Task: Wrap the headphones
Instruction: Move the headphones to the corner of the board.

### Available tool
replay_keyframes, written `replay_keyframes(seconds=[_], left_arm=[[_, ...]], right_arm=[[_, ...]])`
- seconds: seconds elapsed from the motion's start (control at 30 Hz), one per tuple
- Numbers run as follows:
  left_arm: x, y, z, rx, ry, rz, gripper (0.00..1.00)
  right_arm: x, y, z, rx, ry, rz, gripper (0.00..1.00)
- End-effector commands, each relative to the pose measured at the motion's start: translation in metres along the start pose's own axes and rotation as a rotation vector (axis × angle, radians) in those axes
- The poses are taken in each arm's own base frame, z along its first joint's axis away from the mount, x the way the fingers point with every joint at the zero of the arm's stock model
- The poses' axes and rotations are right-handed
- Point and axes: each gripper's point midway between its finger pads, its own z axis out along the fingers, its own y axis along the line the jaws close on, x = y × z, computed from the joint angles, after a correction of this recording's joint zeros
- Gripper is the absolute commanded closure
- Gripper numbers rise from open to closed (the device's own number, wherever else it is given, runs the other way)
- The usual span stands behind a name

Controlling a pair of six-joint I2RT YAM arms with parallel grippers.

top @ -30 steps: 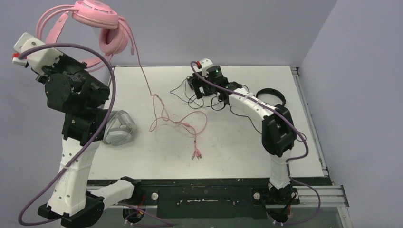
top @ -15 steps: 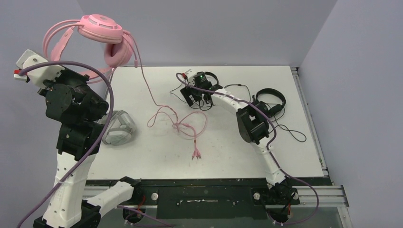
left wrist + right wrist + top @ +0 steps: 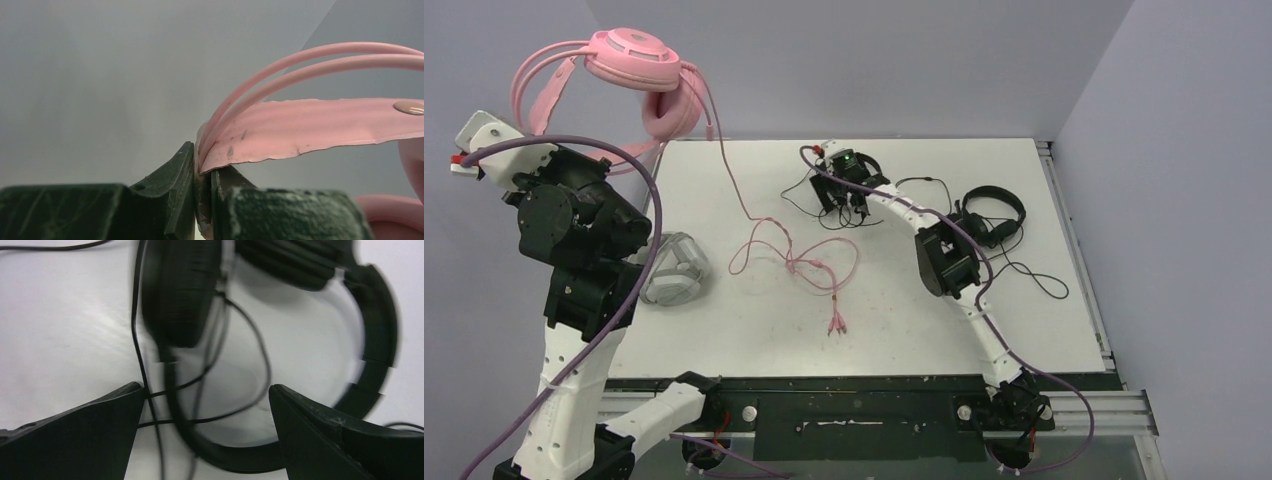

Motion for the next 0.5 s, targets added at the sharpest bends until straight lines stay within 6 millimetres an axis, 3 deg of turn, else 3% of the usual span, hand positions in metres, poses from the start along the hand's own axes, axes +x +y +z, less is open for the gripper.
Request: replay_keyframes(seconds=[0.0,0.07,0.2,0.3,0.37,0.47], left_arm=[[-0.018,-0.013,0.001,0.038,-0.042,-0.173,1.0],[-0.013,-0.017,0.001,0.045,-0.038,-0.161,1.0],[-0.001,-0.025,0.003,0.057,-0.021,-0.132,1.0],[0.01,-0.03,0.003,0.069,0.0,-0.113,1.0],[0.016,-0.033,0.002,0.082,0.016,-0.107,1.0],[0.025,-0.042,0.0,0.124,0.044,-0.102,1.0]], right_arm=[[0.006,-0.106,-0.013,0.265,0.01,0.157,0.01],[0.01,-0.141,-0.019,0.298,0.002,0.218,0.01],[0.001,-0.177,-0.03,0.291,-0.034,0.264,0.01],[-0.021,-0.185,-0.047,0.285,-0.073,0.234,0.0],[-0.04,-0.18,-0.065,0.24,-0.112,0.225,0.0],[-0.08,-0.17,-0.113,0.193,-0.227,0.183,0.0]])
